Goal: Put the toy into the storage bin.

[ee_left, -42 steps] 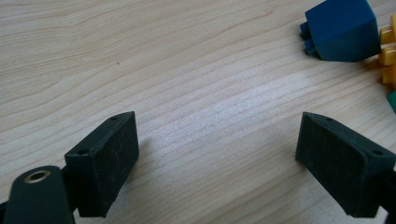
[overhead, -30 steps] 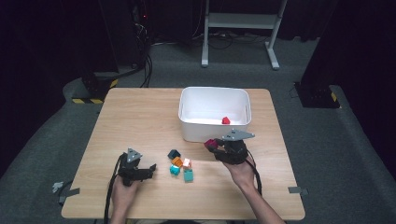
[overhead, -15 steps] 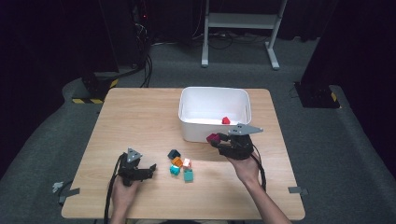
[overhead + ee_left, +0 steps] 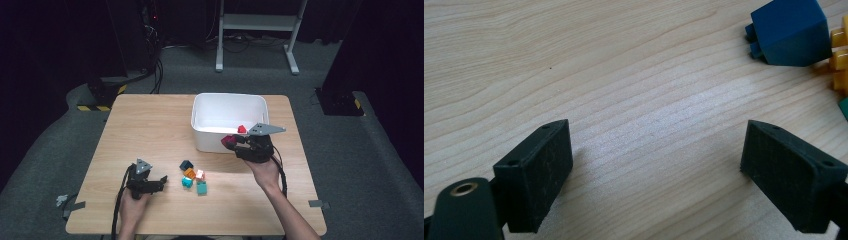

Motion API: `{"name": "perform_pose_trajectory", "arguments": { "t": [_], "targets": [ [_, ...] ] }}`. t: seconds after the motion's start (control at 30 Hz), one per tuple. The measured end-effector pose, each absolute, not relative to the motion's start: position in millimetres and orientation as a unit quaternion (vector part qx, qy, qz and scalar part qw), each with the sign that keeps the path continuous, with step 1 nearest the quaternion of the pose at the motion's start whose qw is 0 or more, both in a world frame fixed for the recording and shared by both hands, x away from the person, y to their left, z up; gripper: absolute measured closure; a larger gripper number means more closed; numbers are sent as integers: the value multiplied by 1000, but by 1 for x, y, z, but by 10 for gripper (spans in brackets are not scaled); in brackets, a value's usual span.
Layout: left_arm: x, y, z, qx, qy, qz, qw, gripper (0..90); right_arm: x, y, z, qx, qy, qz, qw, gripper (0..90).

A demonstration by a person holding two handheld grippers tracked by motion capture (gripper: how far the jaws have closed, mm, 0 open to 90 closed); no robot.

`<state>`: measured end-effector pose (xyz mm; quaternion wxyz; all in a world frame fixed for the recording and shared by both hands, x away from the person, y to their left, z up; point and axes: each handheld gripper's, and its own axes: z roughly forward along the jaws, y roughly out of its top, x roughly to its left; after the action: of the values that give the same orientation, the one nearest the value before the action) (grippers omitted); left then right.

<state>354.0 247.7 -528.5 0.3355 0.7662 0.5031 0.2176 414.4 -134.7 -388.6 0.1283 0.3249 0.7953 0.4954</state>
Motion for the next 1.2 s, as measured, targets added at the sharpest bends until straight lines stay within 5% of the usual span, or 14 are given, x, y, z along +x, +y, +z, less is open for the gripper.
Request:
{"name": "perform_pose_trajectory", "arguments": {
  "t": [0.37, 1.2],
  "targets": [
    [354, 248, -529, 765, 504, 217, 336, 131, 431, -141, -355, 326, 784, 514, 124, 587],
    [354, 248, -528, 766, 504, 218, 334, 131, 472, -153, -363, 386, 762, 498, 150, 586]
  ]
}}
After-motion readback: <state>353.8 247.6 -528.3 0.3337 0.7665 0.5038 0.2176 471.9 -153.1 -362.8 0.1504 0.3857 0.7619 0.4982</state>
